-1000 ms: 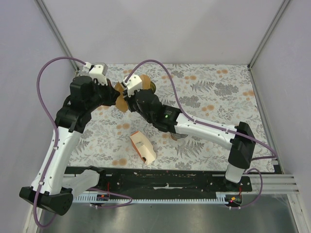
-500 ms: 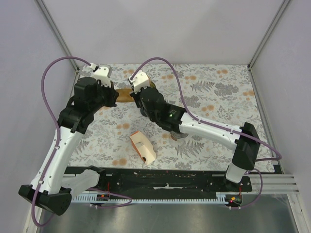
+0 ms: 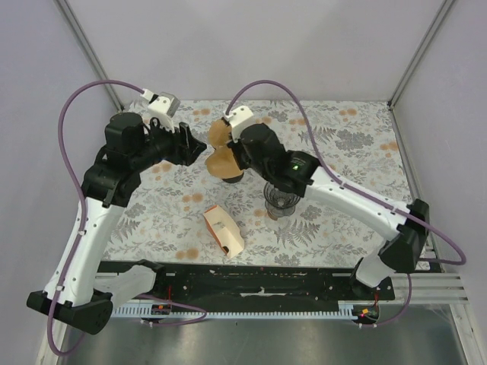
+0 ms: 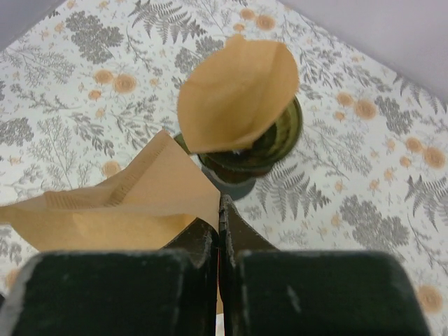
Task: Place the coffee filter in the dripper
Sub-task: Place the coffee filter in the coffee dripper.
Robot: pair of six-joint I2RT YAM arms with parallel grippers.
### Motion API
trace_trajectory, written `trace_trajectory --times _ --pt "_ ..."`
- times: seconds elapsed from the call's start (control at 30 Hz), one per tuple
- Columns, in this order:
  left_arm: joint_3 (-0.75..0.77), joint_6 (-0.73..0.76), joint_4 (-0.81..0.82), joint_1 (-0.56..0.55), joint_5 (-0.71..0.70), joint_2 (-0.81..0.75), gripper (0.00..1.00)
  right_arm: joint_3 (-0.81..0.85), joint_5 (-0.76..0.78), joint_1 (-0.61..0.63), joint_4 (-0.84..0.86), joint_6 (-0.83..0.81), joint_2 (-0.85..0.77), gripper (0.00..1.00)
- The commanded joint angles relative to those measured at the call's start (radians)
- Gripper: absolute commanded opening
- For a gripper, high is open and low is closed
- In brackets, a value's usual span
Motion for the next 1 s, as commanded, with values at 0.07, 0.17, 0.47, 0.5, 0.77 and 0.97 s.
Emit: trace_trajectory --times 0.07,0.17,0.47,0.5,0.77,0.97 --pt "0.108 -0.047 0.033 -0.032 0.148 0.053 0.63 0.066 -0.184 -0.066 -0.355 0.094 -0.2 0.0" --pt "0.113 -0.046 0.046 -0.069 0.139 0.085 0.63 0.067 -0.219 -0.099 -0.493 0.109 -0.246 0.0" --pt "0.129 -0.029 0.062 -0.253 0.136 0.202 0.63 -0.002 -0.348 -0.204 -0.728 0.125 -0.303 0.0" --pt "0.137 -0.027 0.062 -0.268 0.139 0.211 0.64 -0.003 -0.356 -0.216 -0.742 0.123 -0.296 0.0" --pt "0.148 -0.005 0.069 -0.376 0.137 0.276 0.67 0.003 -0.375 -0.251 -0.808 0.112 -0.256 0.0" --pt "0.113 0.04 0.083 -0.442 0.087 0.309 0.68 -0.009 -0.381 -0.277 -0.822 0.1 -0.239 0.0"
